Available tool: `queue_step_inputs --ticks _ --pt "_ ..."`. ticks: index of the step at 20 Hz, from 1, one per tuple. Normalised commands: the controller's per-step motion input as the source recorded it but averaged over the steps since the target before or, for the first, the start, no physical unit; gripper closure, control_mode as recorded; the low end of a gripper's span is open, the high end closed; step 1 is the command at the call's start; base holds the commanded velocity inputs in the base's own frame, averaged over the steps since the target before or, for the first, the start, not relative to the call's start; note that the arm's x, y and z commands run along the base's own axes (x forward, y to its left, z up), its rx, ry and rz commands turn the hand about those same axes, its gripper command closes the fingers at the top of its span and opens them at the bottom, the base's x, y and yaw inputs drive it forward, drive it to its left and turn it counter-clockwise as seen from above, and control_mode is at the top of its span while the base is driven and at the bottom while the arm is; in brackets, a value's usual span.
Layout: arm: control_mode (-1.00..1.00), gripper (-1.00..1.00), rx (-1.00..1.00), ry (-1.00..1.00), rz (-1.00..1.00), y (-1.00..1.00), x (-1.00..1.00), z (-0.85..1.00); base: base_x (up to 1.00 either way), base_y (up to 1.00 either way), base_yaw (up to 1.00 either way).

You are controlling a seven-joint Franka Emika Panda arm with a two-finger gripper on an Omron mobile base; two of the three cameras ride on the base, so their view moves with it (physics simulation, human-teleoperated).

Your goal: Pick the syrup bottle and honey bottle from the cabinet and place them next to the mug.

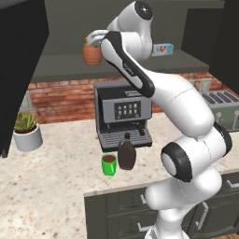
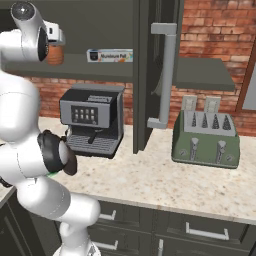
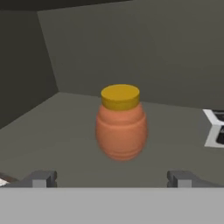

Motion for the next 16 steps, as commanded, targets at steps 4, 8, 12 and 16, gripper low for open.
queue_step_inputs --ticks 4,8,12,16 --pt "-1.00 -1.00 0.00 0.00 0.06 0.00 0.16 0.00 0.00 0.00 0.00" --pt "-1.00 -1.00 -0.03 0.00 0.00 0.02 0.18 0.00 0.00 0.00 0.00" --pt "-1.00 -1.00 -0.04 0.00 0.00 0.14 0.19 0.00 0.00 0.00 0.00" --pt "-1.00 -1.00 -0.03 0.00 0.00 0.24 0.10 0.01 0.00 0.00 0.00"
